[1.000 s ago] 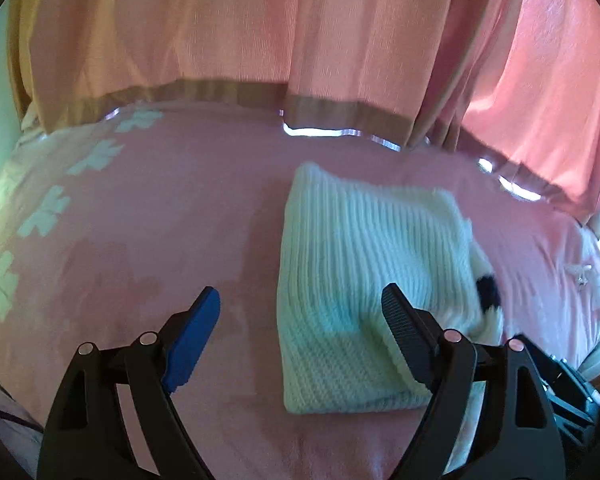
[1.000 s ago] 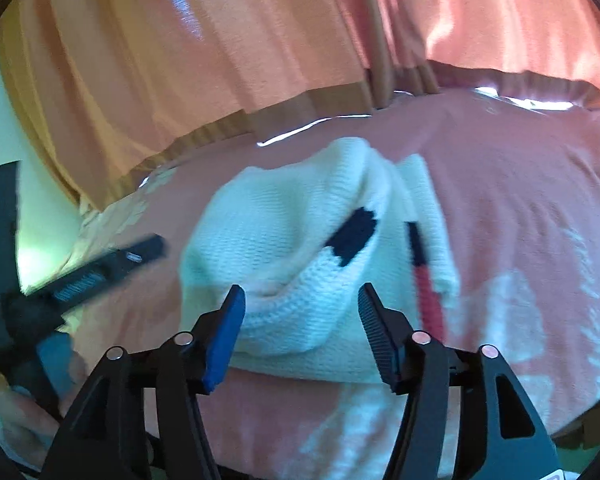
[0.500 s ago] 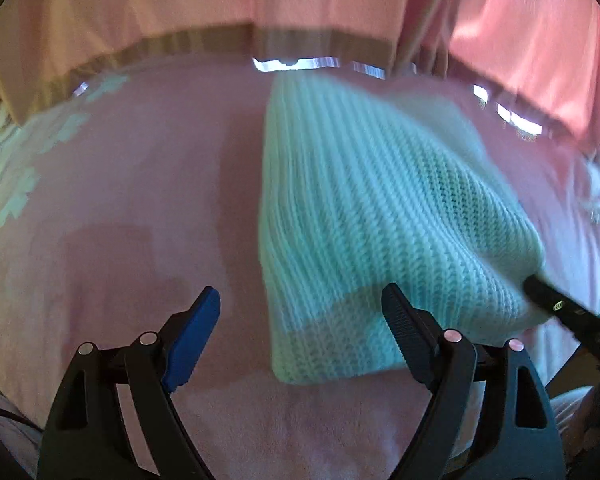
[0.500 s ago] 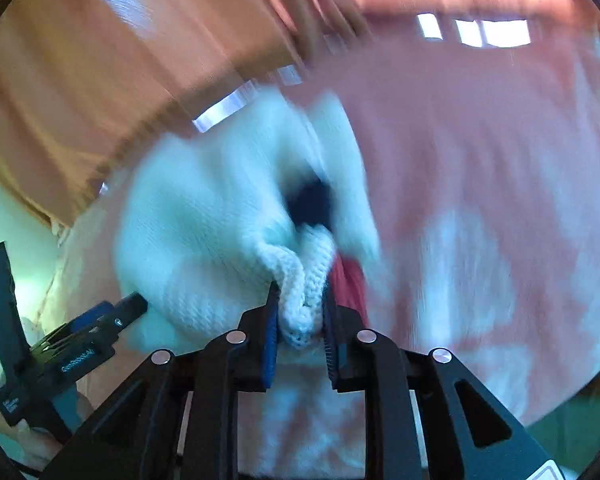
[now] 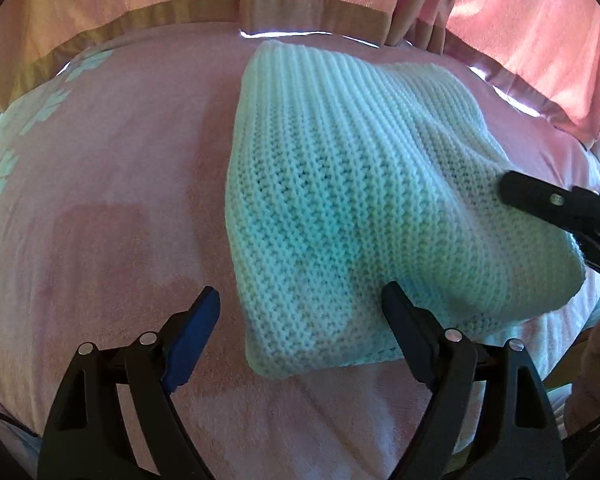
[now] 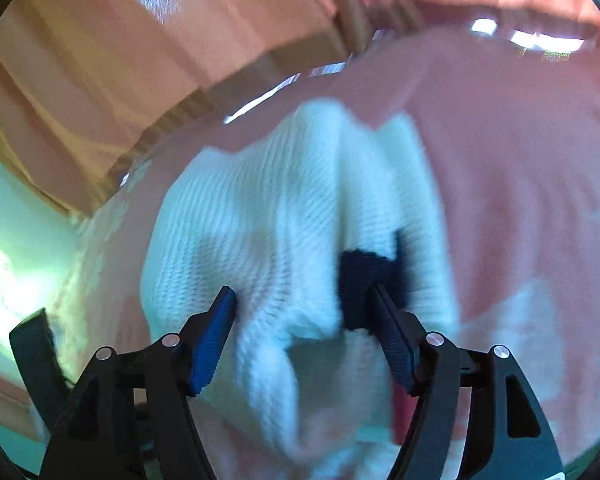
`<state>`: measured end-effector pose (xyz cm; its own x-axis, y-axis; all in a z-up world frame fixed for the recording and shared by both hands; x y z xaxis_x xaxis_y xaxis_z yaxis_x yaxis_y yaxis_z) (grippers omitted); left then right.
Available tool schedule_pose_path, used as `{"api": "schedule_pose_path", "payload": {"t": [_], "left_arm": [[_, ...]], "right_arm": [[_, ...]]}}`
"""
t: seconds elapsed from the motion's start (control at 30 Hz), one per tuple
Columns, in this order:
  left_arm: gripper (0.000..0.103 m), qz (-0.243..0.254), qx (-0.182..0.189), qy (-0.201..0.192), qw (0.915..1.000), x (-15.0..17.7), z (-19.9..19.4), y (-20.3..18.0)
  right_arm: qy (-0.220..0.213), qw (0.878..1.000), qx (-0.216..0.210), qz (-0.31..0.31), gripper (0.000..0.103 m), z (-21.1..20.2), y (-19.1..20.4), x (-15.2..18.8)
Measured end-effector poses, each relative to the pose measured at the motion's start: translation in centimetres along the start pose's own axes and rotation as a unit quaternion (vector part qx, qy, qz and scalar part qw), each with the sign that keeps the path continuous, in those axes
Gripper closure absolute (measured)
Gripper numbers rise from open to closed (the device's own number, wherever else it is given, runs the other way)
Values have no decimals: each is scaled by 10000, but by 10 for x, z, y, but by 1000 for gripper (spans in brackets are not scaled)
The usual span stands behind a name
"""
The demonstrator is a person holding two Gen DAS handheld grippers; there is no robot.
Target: Fold small clothes
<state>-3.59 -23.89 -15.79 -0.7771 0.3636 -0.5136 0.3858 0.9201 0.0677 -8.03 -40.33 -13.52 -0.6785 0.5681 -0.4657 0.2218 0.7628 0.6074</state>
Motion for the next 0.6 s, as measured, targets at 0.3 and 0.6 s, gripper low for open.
{"api": "schedule_pose_path", "payload": {"t": [0.3,0.6], "left_arm": [[20,101,288,111,9995,0,2,-7],[15,-676,1610,-45,9846,-34,-46,8]], "right_arm": [[-698,9962,475,-226,74,-35,-18,-10],[-954,9896,994,-415,34,-56,-24,13]]}}
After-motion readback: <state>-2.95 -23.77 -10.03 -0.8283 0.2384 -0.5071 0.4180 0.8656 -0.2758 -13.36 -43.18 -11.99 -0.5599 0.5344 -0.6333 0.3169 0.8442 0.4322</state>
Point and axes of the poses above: each gripper's, at about its wrist camera, not at the fingertips, and z roughly the way its jaws point, y to its left, x to its underside, the point moved 9 cm from there along z, roughly the way its jaws point, and after that the axes turned 12 degrees about -x, right-handed, at the moved point
